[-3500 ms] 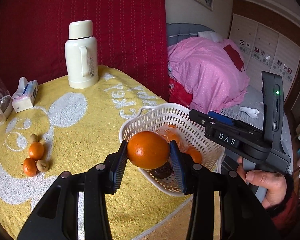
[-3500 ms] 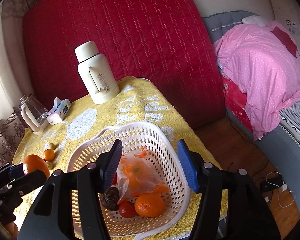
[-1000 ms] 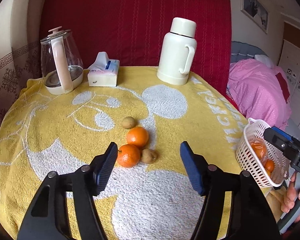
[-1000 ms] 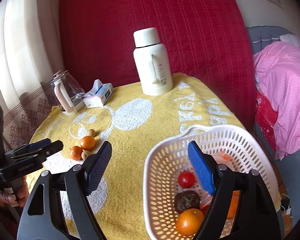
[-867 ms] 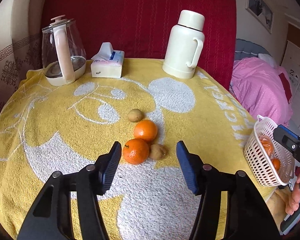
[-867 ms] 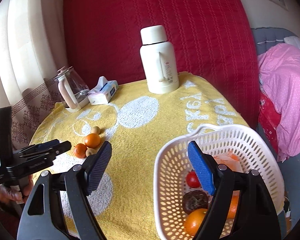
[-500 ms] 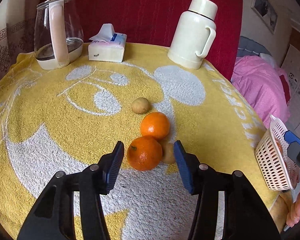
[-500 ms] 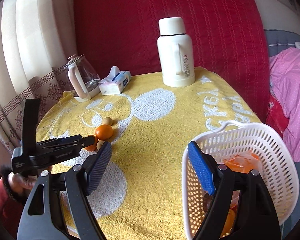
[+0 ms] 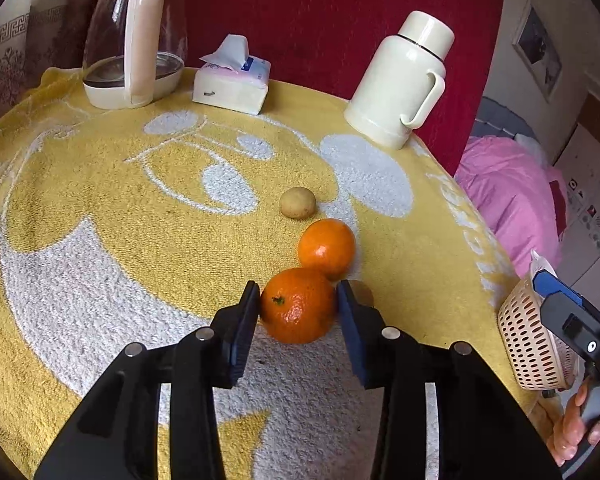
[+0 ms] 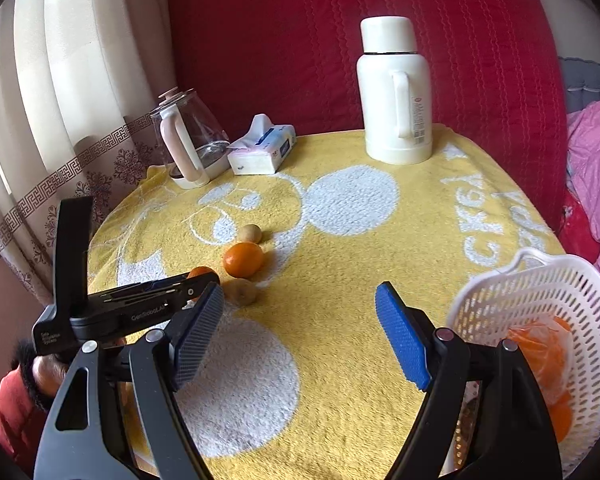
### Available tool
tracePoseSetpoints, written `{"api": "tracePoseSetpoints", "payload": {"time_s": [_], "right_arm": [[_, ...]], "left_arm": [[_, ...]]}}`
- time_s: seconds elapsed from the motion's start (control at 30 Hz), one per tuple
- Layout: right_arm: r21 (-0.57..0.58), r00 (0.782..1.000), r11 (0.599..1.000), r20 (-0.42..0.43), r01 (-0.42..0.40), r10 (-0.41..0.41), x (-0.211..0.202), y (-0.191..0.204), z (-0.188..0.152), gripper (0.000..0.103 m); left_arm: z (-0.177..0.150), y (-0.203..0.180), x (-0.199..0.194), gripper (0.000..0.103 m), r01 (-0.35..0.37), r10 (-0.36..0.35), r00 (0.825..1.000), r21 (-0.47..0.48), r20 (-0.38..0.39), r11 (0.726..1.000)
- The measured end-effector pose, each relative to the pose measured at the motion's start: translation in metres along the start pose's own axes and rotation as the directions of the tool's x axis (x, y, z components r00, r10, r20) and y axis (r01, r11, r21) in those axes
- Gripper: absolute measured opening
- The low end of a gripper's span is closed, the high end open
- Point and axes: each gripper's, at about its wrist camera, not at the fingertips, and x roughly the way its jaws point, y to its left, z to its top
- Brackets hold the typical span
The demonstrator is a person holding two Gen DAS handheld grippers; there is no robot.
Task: Organize fruits
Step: 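Grasp an orange on the towel with the left tool while the right tool approaches another orange, then grasp a large orange with the right tool while the left tool holds its orange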
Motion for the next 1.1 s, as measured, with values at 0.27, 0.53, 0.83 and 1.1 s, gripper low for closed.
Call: {"api": "tracePoseSetpoints", "payload": {"time_s": [0.27, 0.53, 0.83, 1.1], "right_arm": [[-0.012, 0.997, 0.998, -0.055, -0.063, 0.062, 0.039, 0.022, 0.015, 0.080], [-0.101, 0.990, 0.991, -0.122, -0.084, 0.072, 0.093, 0.056, 0.025, 0.068], [-0.138, 0.981, 0.989, -0.191, -0.059, 0.031, 0.143, 0.068, 0.027, 0.057], [-0.150, 0.974, 0.988, -0.228, -0.026, -0.009, 0.164, 0.065, 0.025, 0.041]], "left_arm": [[-0.003, 0.008, -0.037, 0.040, -0.075, 0.074, 0.993, 0.009, 0.087, 0.997], [-0.010, 0.026, -0.063, 0.040, -0.113, 0.114, 0.987, -0.021, 0.116, 0.993], [-0.018, 0.047, -0.078, 0.040, -0.120, 0.126, 0.984, -0.060, 0.125, 0.991], [-0.019, 0.049, -0.084, 0.040, -0.116, 0.125, 0.983, -0.069, 0.136, 0.991]]}}
